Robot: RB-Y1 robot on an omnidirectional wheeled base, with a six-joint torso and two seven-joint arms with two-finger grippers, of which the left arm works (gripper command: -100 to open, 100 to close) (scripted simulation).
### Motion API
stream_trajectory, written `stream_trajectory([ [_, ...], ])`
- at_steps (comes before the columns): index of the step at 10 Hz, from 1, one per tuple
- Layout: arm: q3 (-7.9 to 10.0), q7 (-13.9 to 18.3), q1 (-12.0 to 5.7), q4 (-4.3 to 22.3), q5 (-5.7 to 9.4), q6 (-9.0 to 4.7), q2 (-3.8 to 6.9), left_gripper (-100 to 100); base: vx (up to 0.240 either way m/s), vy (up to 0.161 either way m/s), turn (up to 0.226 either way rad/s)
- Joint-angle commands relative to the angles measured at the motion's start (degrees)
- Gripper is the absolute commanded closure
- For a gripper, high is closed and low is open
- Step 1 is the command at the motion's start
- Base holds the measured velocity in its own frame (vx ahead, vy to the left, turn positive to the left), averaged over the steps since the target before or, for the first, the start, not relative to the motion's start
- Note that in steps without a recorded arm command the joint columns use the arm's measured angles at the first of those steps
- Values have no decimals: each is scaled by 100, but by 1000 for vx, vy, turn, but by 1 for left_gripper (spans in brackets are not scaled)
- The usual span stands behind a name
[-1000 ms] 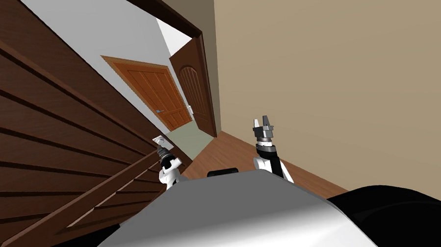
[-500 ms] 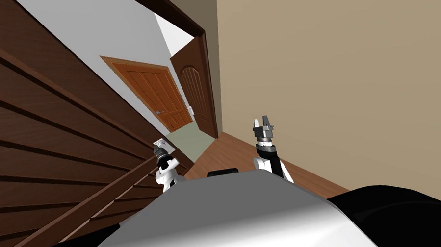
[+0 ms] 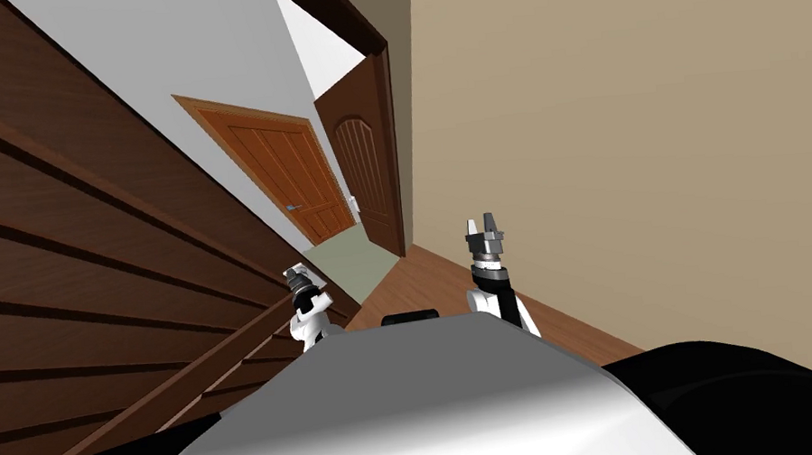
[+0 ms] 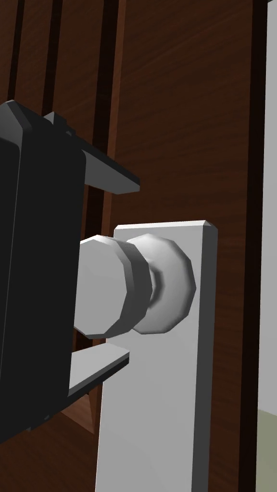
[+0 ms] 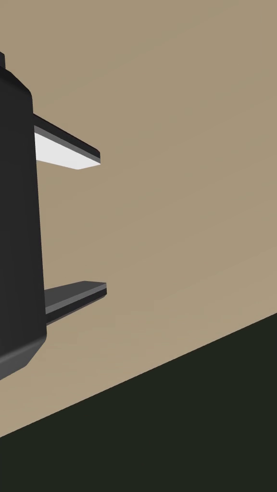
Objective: Push the door open
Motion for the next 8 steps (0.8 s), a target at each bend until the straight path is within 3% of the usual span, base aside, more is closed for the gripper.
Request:
stream_trajectory([
  [1, 0, 0, 0, 0, 0, 0, 0, -100, 62, 47, -7],
  [2, 0, 0, 0, 0, 0, 0, 0, 100, -9, -1, 4],
  [7, 0, 0, 0, 0, 0, 0, 0, 100, -9, -7, -1],
  [8, 80, -94, 82, -14, 179, 25, 98, 100, 114, 30, -42],
])
